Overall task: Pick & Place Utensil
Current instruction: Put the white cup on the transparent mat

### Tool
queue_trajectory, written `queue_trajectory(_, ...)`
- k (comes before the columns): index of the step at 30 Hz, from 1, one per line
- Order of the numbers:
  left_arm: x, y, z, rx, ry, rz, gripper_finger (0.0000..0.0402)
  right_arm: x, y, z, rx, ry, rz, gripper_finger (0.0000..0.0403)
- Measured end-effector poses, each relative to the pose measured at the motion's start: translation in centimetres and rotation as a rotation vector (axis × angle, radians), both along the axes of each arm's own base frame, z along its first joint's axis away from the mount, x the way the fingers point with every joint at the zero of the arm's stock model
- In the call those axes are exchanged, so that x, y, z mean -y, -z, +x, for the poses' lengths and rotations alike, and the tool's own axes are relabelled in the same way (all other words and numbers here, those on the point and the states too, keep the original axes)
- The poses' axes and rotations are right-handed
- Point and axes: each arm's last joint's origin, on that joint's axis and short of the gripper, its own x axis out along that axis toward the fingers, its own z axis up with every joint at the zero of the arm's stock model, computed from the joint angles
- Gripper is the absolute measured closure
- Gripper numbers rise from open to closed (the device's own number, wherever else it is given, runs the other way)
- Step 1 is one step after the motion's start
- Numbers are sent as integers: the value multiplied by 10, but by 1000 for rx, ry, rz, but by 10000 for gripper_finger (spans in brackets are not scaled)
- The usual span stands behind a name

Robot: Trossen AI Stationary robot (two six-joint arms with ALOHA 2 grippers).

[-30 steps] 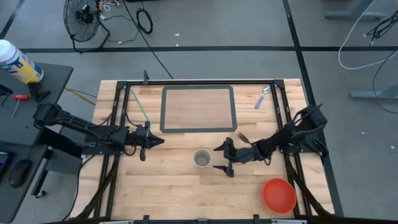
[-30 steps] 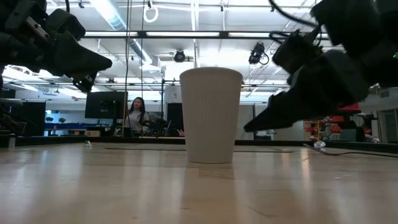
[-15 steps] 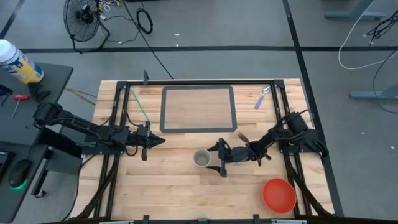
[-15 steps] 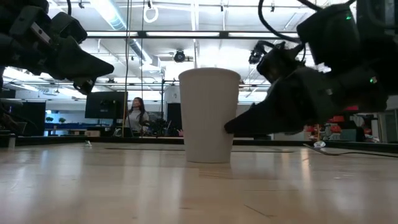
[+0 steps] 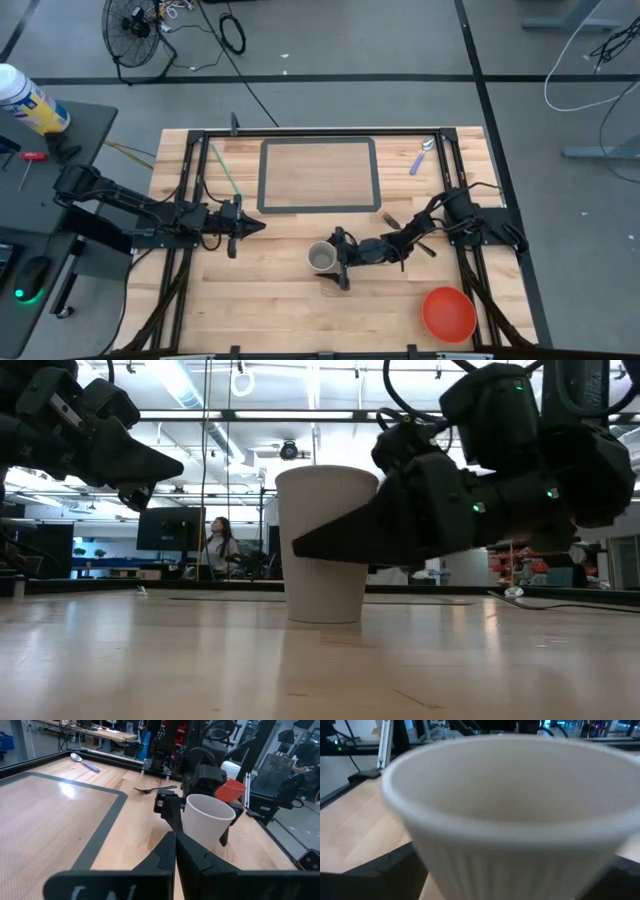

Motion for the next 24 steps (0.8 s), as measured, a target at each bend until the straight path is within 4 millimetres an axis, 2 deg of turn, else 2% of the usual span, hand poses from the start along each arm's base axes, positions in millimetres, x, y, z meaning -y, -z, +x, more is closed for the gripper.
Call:
queue_trajectory(9,0,0,0,1,-3,0,387,2,-2,6,19,1,21,18)
queue_trajectory(18,0,0,0,1,-3,2,388,1,-2,6,9,-16,19,71)
queue_trajectory(24,-1,0,0,2,-25,3,387,0,-26,6,39,-26,18,76)
